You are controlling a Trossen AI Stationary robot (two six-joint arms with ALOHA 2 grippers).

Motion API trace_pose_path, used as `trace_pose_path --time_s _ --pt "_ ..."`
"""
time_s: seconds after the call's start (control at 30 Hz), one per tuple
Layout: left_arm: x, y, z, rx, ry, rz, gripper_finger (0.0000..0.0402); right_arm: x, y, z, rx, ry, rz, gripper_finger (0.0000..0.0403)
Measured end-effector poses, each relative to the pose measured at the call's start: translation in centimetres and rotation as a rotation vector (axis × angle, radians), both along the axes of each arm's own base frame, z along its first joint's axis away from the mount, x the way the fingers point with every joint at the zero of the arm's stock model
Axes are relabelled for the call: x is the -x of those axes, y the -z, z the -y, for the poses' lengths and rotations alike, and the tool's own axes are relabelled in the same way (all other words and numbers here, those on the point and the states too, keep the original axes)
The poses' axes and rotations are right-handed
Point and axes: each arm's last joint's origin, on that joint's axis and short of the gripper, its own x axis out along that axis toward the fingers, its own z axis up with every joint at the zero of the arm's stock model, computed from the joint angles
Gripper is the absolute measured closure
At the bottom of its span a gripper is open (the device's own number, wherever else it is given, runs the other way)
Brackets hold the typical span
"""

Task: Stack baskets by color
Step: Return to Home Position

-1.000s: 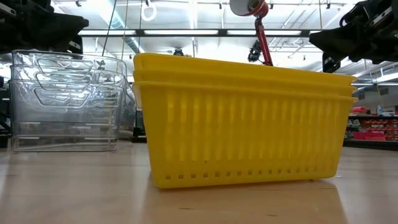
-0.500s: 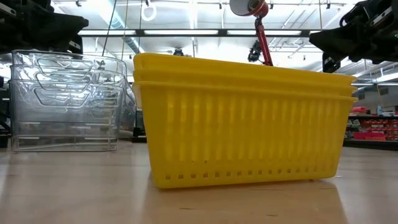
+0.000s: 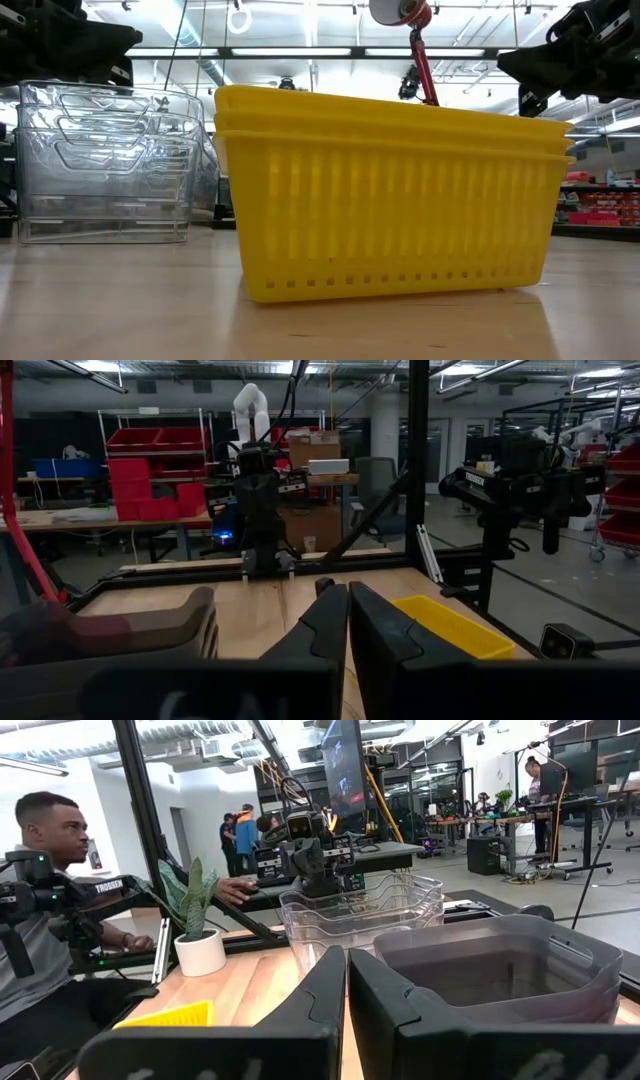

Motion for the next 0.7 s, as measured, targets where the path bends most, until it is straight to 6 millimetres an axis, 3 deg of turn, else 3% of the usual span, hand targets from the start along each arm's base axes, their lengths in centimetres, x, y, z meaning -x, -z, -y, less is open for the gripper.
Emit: trace_pose_path --time_s 0.7 --pt "0.0 0.0 0.0 0.0 0.0 0.0 0.0379 0.0 0.0 0.0 0.0 0.0 0.0 0.0383"
